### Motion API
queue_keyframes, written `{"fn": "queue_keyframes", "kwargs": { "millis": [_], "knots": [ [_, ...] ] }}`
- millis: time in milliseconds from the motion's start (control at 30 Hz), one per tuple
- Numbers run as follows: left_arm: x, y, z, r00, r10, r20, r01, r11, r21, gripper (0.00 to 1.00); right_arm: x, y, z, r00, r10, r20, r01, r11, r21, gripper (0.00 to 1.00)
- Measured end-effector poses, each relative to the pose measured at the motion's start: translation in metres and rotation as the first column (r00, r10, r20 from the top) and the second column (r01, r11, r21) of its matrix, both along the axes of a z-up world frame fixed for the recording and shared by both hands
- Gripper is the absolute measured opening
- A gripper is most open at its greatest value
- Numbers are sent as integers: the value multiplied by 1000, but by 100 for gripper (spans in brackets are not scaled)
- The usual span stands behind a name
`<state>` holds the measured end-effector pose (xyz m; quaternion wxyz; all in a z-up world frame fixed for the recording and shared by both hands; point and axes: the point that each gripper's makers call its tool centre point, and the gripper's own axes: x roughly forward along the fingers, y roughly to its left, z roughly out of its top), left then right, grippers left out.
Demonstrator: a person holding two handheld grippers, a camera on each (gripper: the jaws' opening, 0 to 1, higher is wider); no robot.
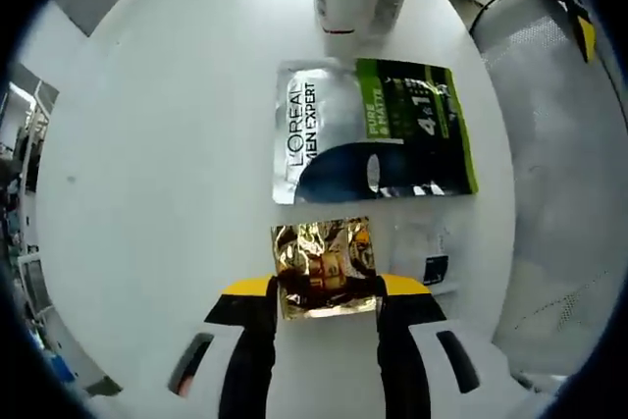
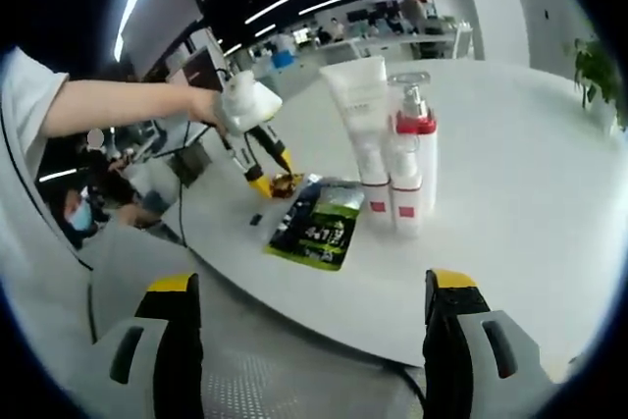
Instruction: Arrange the skincare products in the storage area until every visible bottle or jar stands upright without overlapping.
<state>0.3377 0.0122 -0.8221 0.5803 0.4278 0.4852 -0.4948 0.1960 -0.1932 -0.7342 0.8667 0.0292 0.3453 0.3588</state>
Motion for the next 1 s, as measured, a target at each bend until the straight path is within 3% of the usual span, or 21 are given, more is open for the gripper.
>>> {"fn": "queue_keyframes", "kwargs": {
  "millis": [600,833,1000],
  "knots": [
    [-1,-1,-6,1000,9,-8,-9,1000,5,38,-3,2,1,1000,-1,4,1,1000,0,94],
    [0,1,-5,1000,19,6,-19,1000,7,42,-4,3,1,1000,6,2,-6,1000,-2,94],
    [-1,5,1,997,68,27,-67,998,-7,46,-5,4,1,1000,16,0,-16,1000,-2,94]
  ]
}}
